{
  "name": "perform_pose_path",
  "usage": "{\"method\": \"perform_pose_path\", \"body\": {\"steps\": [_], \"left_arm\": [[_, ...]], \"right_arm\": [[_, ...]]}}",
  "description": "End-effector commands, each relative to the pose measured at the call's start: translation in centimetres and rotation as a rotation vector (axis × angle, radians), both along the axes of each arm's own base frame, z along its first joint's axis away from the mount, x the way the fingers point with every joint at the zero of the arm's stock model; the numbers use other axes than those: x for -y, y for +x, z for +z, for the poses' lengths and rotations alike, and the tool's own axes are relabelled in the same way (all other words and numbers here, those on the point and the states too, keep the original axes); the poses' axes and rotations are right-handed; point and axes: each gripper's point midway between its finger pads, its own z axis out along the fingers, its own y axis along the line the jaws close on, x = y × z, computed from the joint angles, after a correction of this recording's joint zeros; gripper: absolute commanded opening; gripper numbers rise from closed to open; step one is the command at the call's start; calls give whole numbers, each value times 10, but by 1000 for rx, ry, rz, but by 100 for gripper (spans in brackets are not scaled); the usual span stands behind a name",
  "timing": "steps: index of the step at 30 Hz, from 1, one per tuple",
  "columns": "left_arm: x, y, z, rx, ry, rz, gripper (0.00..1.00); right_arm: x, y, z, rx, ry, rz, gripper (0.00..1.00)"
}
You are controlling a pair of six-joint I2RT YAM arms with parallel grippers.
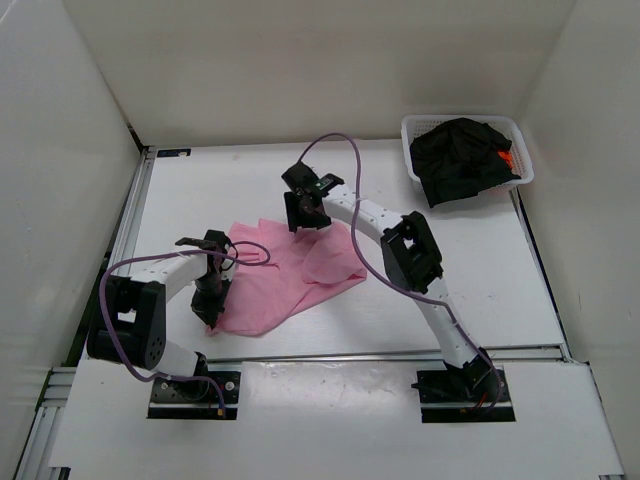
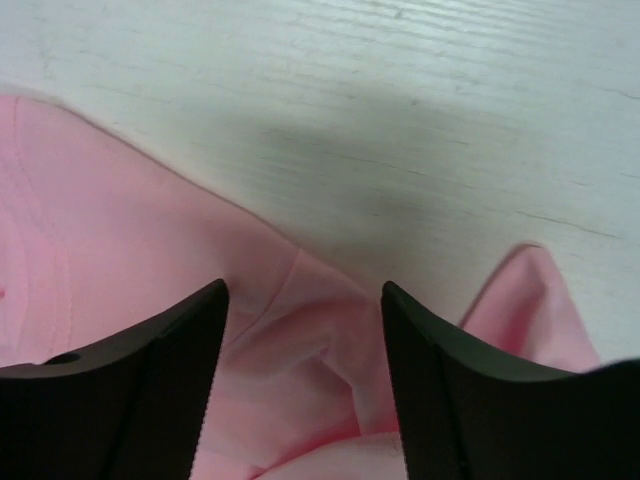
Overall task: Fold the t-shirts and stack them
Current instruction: Flatten out the tshirt
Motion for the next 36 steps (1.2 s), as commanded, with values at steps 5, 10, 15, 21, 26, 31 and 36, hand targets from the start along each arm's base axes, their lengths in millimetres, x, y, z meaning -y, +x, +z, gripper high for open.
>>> {"method": "perform_pose_path", "body": {"steps": [5,10,15,21,26,31,36], "left_arm": [[3,17,5,59,-7,-3,10],[3,17,5,59,-7,-3,10],[-1,14,4,51,4,6,10],[-10,33,9,107,27,41,10],[-7,98,37,232,-5,87,10],[-27,146,72,331,6,165,10],[-37,143,67,313,28,187,10]], "right_arm": [[5,-2,-3,0,-85,6,74],[-23,-31,-29,-168,35,125,64],[-30,-31,-31,-179,62,129,18],[-50,7,63,41,201,127,1],[-37,59,239,403,492,62,1],[1,35,353,597,611,124,1],[29,-26,288,444,517,289,1]]}}
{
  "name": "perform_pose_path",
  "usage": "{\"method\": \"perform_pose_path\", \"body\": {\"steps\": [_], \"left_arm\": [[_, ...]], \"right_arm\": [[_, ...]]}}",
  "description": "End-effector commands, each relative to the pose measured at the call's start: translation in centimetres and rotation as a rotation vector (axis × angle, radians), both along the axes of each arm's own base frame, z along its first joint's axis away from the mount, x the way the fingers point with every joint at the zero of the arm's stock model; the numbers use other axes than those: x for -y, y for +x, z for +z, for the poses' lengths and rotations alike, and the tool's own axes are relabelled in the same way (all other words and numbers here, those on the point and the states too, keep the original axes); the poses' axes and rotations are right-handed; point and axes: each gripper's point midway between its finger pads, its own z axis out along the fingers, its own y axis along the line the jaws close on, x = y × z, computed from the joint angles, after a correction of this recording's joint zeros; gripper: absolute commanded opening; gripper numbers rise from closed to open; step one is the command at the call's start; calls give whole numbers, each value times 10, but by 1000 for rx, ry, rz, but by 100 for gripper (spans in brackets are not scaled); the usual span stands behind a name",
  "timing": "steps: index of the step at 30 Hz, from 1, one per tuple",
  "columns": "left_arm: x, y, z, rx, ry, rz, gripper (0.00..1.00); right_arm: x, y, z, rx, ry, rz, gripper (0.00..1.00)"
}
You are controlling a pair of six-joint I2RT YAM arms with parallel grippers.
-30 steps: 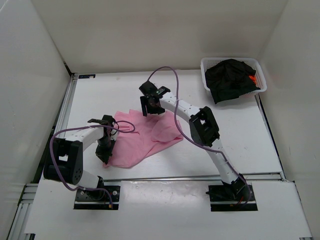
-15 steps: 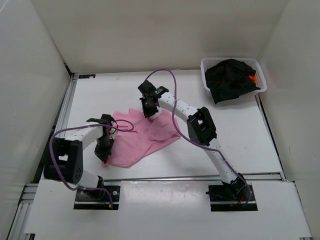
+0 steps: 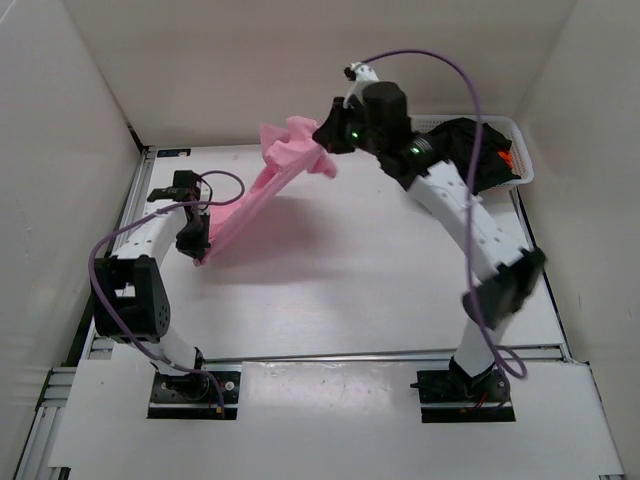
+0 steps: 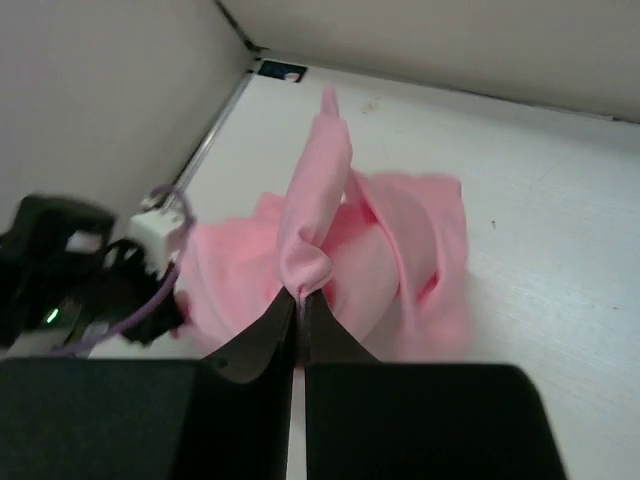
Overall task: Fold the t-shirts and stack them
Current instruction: Flatten out the tshirt
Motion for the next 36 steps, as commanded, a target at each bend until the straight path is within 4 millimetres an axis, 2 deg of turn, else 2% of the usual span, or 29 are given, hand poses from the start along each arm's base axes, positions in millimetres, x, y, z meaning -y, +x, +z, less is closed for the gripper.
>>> {"method": "perform_pose_path", "body": {"steps": [1,2,3,4,5,6,7,8,9,10,11,12,13,14,16,19,20,23,25,26,27,30,33,36], "left_arm": [[-2,-15,-5,-44,6,3,10],[2,-19,-9,-59,-17,-3,10],[5,-28,-12,-69,-31,-6,10],[8,-32,-15,-73,-50,-10,10],[13,-39,-21,-96,-75,-15,10],[12,-51,-29,-119,-76,-14,10],[17,-55,-34,-130,-87,-25,10],[17,-63,-40,-153,-87,-24,10],[20,-66,-44,-160,-86,-38,10],[21,-77,-52,-194,-75,-50,10],[23,-81,-57,-211,-73,-58,10],[20,-83,-60,-214,-42,-63,10],[21,-91,-66,-245,-24,-80,10],[17,-89,-66,-235,-2,-77,10],[18,-94,-70,-256,10,-89,10],[20,-95,-67,-241,10,-98,10],[20,-94,-66,-232,10,-98,10],[20,-95,-62,-215,9,-98,10],[18,-97,-62,-213,19,-97,10],[15,-100,-62,-213,34,-94,10],[13,-103,-62,-214,44,-93,10],[9,-104,-59,-195,61,-90,10],[9,-105,-57,-193,60,-90,10],[11,-104,-53,-174,50,-91,10]], "right_arm": [[7,-59,-32,-5,-78,201,1],[16,-69,-47,-13,-108,210,1],[31,-88,-112,-129,-181,215,4],[46,-101,-107,-83,-164,191,10],[58,-110,-130,-121,-170,154,17],[84,-137,-206,-249,-246,120,30],[101,-140,-207,-247,-186,41,61],[117,-149,-231,-276,-208,17,67],[142,-174,-282,-404,-233,-42,68],[161,-176,-291,-430,-207,-117,68],[173,-182,-303,-485,-172,-190,70],[188,-185,-307,-499,-143,-244,70],[198,-200,-326,-545,-149,-269,70],[202,-202,-327,-551,-138,-302,70],[204,-202,-316,-511,-103,-314,70],[199,-202,-299,-478,-98,-320,69],[192,-204,-287,-464,-95,-292,69],[191,-201,-275,-453,-124,-313,69],[198,-214,-291,-539,-214,-321,69],[198,-215,-288,-557,-245,-322,69],[209,-231,-306,-630,-364,-334,68],[206,-256,-321,-693,-522,-276,68],[201,-275,-331,-734,-552,-256,68],[194,-276,-342,-756,-523,-247,64]]}}
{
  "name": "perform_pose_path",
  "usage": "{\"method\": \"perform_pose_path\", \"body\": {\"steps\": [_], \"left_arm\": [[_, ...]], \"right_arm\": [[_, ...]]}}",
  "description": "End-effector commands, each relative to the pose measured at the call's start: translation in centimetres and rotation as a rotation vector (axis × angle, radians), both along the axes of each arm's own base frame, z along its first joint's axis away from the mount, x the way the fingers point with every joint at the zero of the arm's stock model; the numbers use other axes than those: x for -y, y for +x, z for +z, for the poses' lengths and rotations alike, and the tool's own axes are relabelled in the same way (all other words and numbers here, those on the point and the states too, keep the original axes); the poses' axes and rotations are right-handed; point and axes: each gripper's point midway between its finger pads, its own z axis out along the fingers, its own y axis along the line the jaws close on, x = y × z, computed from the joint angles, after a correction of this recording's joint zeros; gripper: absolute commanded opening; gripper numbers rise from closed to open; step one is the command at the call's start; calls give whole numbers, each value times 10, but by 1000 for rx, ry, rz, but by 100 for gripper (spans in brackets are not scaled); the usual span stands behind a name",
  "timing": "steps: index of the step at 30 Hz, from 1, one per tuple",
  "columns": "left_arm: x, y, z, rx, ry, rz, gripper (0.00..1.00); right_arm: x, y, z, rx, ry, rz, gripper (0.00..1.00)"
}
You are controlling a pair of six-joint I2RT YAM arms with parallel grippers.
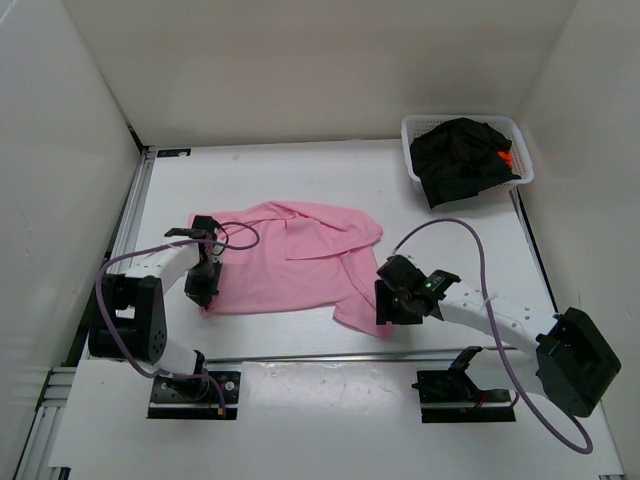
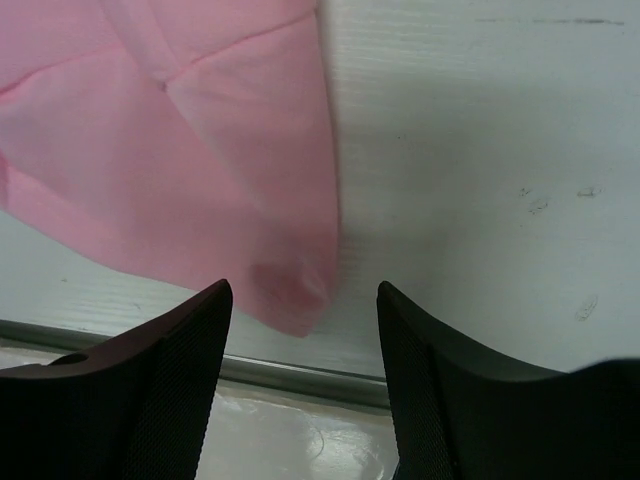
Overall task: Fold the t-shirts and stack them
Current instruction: Flatten out the tshirt
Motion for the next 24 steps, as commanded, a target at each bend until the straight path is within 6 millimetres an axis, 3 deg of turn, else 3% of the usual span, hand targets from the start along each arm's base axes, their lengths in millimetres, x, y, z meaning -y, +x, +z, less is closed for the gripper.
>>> {"method": "perform_pose_path", "body": {"steps": [1,3,7,9,10,11,12,13,15,16,17,19,20,23,24], "left_arm": [[-1,4,9,54,10,-4,10],[-1,4,9,54,10,-4,10],[0,4,8,53,0,-4,10],[5,4,8,50,-25,-6,10],[6,5,6,49,-34,-6,10],[7,12,9,61,-35,-7,10],[11,19,11,70,-53,-8,10],[12,29,11,66,-66,0,10],[18,75,50,138,-96,6,10],[14,97,58,144,-95,29,10],[13,150,118,301,-106,36,10],[3,201,179,454,-128,65,10],[-1,245,241,636,-134,63,10],[-7,278,314,891,-91,68,10],[-4,282,324,943,-79,65,10]], "right_arm": [[7,-10,-14,-54,-34,-40,63],[3,-15,-22,-102,-34,-41,61],[-32,-18,-22,-149,89,102,45],[-38,-9,-23,-130,76,133,21],[-41,6,-20,-128,87,111,6],[-48,19,-15,-113,117,102,0],[-53,31,-9,-101,145,122,0],[-62,66,10,-66,199,86,0],[-79,109,48,-22,326,106,0],[-86,173,102,96,410,58,0],[-85,197,133,126,451,44,0],[-78,251,192,230,538,9,0],[-81,276,269,389,613,32,0],[-63,298,348,583,653,38,0],[-57,302,354,611,642,29,0]]}}
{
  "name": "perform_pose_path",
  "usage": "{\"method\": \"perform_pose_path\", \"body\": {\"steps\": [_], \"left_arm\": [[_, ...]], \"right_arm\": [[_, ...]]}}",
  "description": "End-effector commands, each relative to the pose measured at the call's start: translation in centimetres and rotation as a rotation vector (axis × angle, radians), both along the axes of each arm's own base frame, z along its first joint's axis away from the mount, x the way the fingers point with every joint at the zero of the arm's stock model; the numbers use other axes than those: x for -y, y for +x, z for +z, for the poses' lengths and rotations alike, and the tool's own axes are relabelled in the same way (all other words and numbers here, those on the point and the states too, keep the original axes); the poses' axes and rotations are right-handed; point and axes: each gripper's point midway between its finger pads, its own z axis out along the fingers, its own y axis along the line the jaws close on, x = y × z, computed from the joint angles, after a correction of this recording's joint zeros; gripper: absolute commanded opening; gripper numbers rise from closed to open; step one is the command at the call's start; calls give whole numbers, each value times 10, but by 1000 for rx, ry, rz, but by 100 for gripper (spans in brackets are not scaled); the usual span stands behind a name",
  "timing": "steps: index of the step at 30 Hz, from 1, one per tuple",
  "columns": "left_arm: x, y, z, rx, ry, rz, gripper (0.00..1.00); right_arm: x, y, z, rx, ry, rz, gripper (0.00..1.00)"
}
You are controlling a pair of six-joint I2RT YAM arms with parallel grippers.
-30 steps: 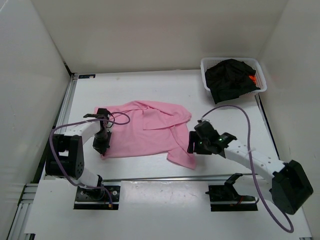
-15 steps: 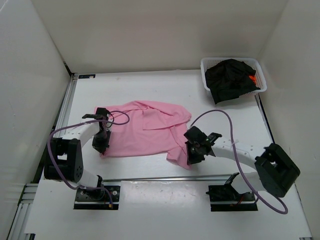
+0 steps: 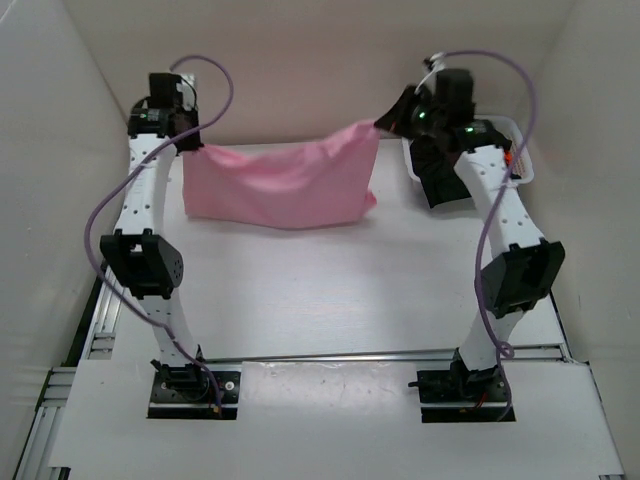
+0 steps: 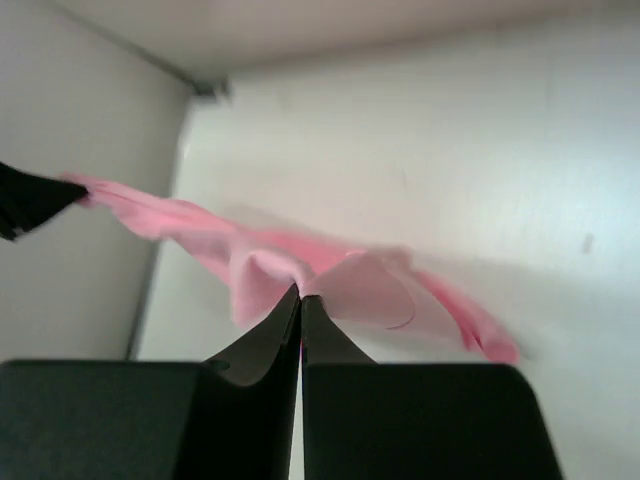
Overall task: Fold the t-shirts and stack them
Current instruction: Flatten out the tshirt
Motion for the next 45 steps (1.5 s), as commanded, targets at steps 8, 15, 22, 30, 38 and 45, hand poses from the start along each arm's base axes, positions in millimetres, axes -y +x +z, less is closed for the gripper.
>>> {"method": "perform_pose_path", "body": {"steps": [8,15,22,30,38,45], "left_arm": [[19,-42,74,209,10,-35,10],[15,-125,-40,-123,38,-41,10],[-7,-235,-172,-508,128,-13,10],[-17,-288,-218,-667,156,-3,10],[-27,-308,-194,-679,180,27,24],[-35,-317,-189,-691,191,57,40]], "right_arm": [[22,-64,-2,-6,-12,43,0],[15,-173,-127,-178,-144,90,0],[34,-286,-273,-472,-287,109,0],[36,-310,-295,-514,-315,134,0],[39,-298,-246,-405,-286,90,0],[35,-283,-228,-375,-333,103,0]]}}
